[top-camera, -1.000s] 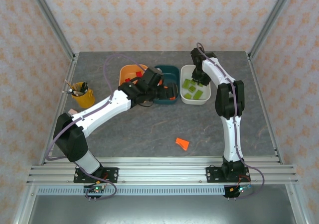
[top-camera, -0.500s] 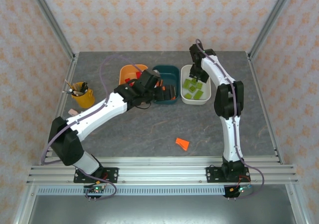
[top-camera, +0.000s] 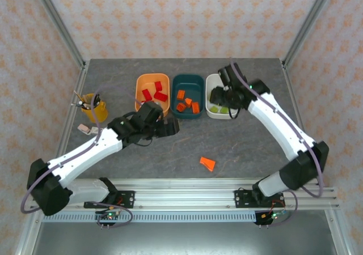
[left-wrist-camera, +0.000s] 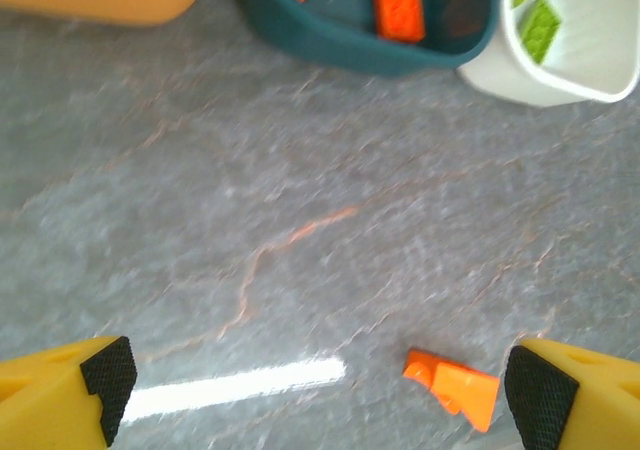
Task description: Sort the legos into containers by color
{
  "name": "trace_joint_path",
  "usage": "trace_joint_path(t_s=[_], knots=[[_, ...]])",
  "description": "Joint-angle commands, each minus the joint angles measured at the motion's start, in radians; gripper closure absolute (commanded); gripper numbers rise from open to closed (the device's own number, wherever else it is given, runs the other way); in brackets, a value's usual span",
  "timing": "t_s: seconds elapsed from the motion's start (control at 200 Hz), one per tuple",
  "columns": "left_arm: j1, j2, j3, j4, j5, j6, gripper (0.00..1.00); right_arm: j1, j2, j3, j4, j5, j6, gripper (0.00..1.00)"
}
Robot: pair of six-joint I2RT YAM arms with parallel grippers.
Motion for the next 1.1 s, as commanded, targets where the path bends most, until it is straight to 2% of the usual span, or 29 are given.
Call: trace_joint_path(t_s=[0.0,0.165,0.275,0.365,0.6,0.786,1.096], knots=[[-0.018,-0.098,-0.09,-0.03,0.004,-0.105,0.03,0.104,-0.074,-0.135,-0.026,-0.073,-0.071,0.43],[-0.02,-0.252,-0.209,-0.106,-0.004,-0.133,0.03,0.268,-0.1,-0.306,-0.059,-0.116,-0.115,0.35],[-0.019,-0.35,-0.265,-0.133,-0.006,-0.159,0.03,0.363,-0.042,-0.339,-0.086,-0.07,-0.149,0.32],[-0.019,-0.412,-0.301,-0.15,-0.009,-0.185,0.03,0.401,0.021,-0.341,-0.098,-0.037,-0.182,0.31],[-0.019,-0.505,-0.331,-0.192,-0.03,-0.218,0.03,0.418,0.182,-0.293,-0.127,-0.066,-0.277,0.3],[-0.019,-0.517,-0.322,-0.207,-0.037,-0.215,0.03,0.419,0.273,-0.278,-0.135,-0.051,-0.285,0.3],[-0.02,-0.513,-0.318,-0.189,-0.036,-0.218,0.03,0.419,0.373,-0.259,-0.147,-0.038,-0.283,0.42]])
